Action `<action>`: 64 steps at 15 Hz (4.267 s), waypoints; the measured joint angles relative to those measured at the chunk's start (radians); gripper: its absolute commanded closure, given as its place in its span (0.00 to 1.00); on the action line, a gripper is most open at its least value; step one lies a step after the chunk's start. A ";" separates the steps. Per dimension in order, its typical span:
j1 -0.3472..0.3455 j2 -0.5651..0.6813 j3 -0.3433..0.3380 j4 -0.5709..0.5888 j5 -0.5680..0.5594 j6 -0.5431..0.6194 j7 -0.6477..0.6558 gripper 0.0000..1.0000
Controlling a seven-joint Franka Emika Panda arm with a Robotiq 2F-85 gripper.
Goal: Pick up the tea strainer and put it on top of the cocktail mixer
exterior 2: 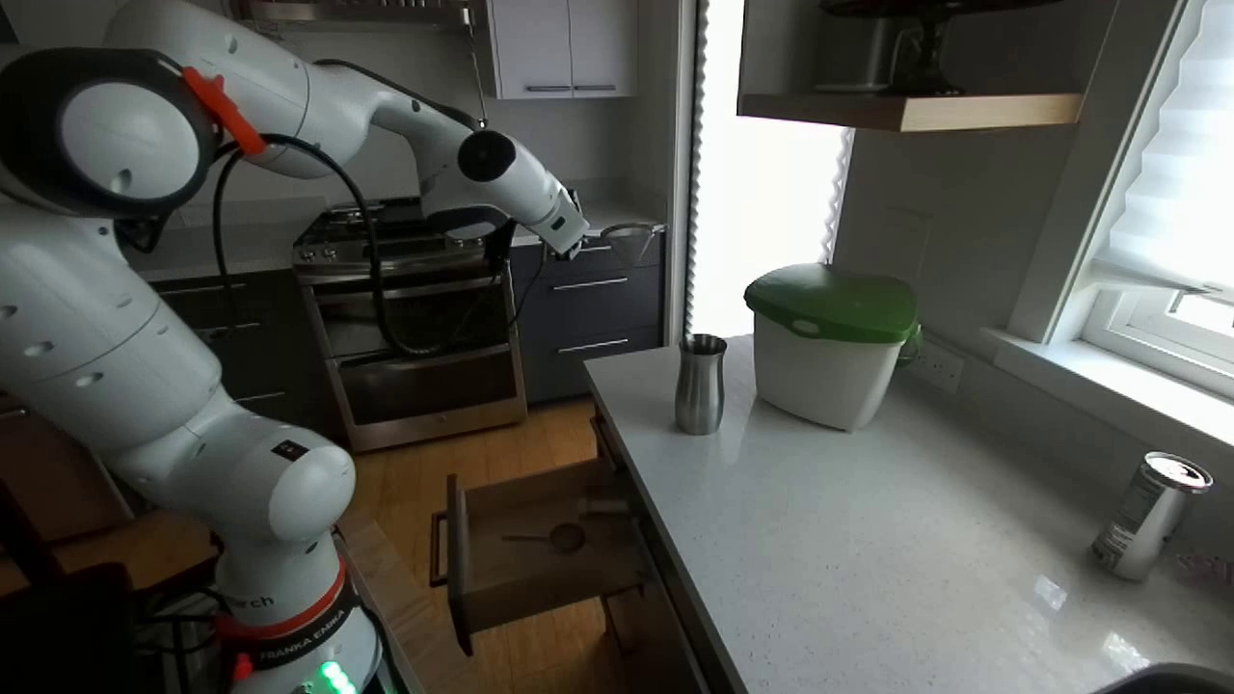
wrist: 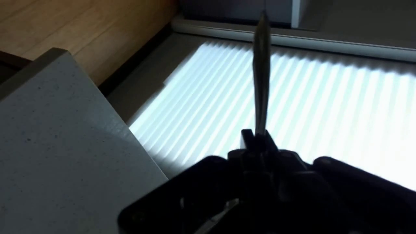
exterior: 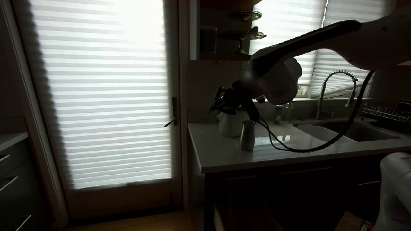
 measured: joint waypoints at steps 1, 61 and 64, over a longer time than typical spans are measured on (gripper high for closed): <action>0.074 -0.051 -0.056 -0.029 0.086 0.039 -0.083 0.99; -0.315 -0.101 -0.118 -0.198 1.310 -0.475 -1.319 0.99; -0.455 -0.051 -0.002 -0.197 1.310 -0.558 -1.305 0.99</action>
